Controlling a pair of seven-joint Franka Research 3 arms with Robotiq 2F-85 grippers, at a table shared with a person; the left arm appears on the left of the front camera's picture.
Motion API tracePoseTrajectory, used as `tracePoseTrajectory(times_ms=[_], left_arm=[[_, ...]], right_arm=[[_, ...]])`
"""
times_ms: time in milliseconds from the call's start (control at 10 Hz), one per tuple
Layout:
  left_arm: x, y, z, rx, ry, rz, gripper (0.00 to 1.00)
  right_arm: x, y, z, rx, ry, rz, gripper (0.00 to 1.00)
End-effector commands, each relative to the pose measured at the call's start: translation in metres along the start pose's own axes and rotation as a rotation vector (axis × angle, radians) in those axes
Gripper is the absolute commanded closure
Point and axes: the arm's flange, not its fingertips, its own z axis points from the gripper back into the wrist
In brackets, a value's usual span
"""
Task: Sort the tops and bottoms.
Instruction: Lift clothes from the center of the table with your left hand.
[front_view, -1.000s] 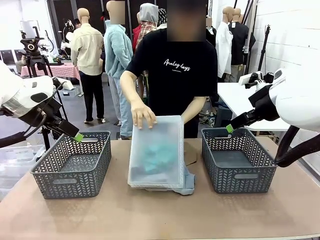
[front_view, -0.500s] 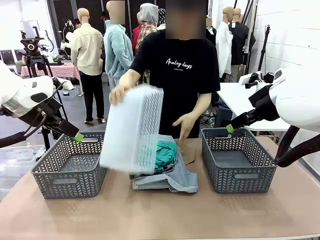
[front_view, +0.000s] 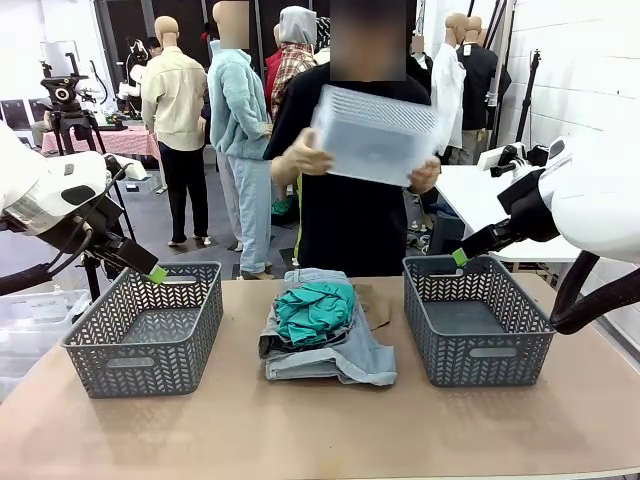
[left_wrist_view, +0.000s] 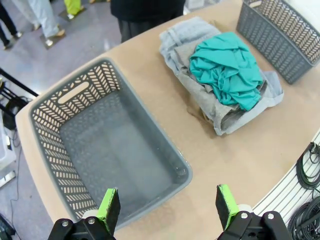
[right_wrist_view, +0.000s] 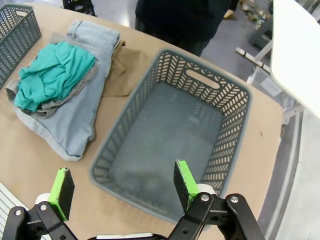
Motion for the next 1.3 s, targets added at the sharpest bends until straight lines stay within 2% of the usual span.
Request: tracePoseTrajectory(times_ms=[0,1200], left_arm=[[-0.0007,0.0009,0.0016,-0.011,-0.002,0.000,0.00],[-0.0007,0.0009,0.0016,-0.011,-0.002,0.000,0.00]], right_arm=[[0.0004,-0.0008,-0.0013,0.009,-0.008,0.003,0.00],[0.0004,-0.0008,-0.0013,0.009,-0.008,0.003,0.00]])
